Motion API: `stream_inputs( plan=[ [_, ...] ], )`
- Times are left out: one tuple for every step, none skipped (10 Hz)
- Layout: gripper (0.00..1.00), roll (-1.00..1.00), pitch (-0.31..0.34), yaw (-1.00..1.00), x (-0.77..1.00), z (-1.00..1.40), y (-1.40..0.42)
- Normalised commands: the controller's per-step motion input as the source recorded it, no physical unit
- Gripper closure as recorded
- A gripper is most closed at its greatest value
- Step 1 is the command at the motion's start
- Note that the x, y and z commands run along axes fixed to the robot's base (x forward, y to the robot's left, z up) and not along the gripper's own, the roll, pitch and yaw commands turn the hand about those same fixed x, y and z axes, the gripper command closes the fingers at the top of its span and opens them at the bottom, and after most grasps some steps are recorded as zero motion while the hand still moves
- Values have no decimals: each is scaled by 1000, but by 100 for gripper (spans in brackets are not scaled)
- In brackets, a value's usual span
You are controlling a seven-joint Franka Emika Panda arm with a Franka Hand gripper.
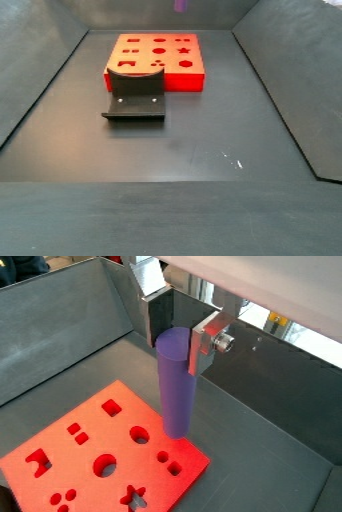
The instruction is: Insert the round object.
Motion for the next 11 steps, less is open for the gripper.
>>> stream_inputs(
  plan=[
    [100, 27, 0, 200, 566, -229, 360],
    [100, 69, 0, 294, 651, -300, 406],
    [100, 117, 0, 294, 620, -249, 403],
    [100, 193, 0, 289, 511, -183, 426],
    [100, 277, 0, 286, 411, -134, 389],
    [100, 364, 0, 326, 237, -129, 323],
    [100, 341, 0, 323, 251, -171, 337],
    [100, 314, 0, 334, 263, -183, 320],
    [100, 207, 0, 329, 266, -129, 194],
    [100, 64, 0, 103, 26, -103, 66],
    [100, 9, 0, 51, 0, -103, 0]
  ],
)
